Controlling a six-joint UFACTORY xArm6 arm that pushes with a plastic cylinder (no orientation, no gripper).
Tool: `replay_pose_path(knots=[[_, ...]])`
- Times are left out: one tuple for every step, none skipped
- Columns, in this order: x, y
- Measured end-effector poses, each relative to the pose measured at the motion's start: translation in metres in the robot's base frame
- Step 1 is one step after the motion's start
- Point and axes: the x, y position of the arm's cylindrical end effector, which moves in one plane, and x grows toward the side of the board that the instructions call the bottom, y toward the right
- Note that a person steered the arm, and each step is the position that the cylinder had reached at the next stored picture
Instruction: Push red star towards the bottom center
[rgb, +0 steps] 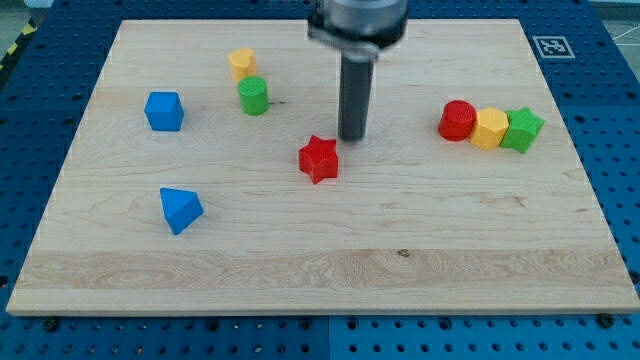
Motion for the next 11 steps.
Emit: replay_pose_path(knots=[[-0.068,-0.001],[-0.050,-0.033],[-0.032,-0.044],[-0.013,-0.044],[0.040,-0.033],[0.068,-0.028],[0.081,-0.028],[0.091,-0.028],[0.073,-0.051],[0.072,-0.072],[0.072,-0.078]])
